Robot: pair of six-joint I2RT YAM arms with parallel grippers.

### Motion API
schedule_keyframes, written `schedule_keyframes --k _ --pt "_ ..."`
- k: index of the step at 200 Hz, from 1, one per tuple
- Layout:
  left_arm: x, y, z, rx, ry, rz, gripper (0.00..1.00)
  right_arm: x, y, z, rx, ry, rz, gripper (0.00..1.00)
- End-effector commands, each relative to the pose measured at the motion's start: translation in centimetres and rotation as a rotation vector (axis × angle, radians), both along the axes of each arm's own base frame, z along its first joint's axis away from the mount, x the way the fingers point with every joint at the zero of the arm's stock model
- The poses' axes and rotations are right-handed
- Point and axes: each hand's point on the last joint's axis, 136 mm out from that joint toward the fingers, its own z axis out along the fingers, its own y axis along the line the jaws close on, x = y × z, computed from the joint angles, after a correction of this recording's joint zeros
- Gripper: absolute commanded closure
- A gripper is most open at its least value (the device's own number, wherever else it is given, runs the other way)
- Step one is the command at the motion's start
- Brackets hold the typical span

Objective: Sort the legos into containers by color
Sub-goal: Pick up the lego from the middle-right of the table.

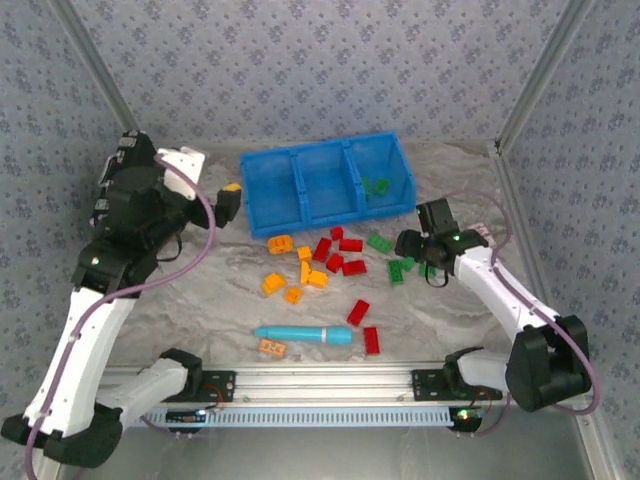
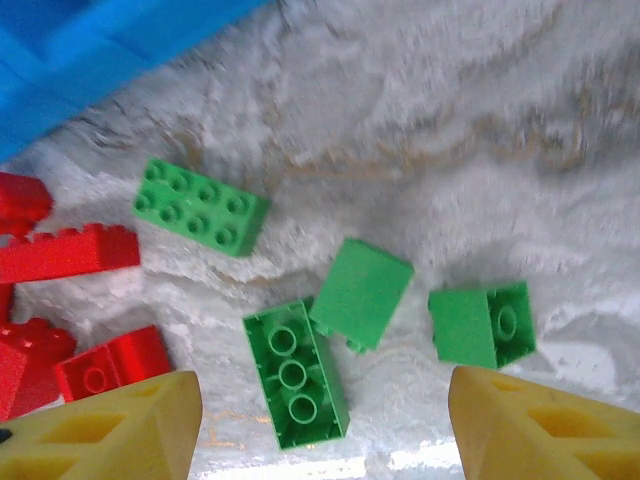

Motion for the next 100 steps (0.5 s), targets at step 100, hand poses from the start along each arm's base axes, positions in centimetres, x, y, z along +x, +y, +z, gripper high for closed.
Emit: schedule_keyframes --k 100 --pt "-1.3 -10.2 -3.8 -0.118 0.247 -0.490 0.00 1.4 -0.1 -6.3 0.020 0.121 -0.127 0.34"
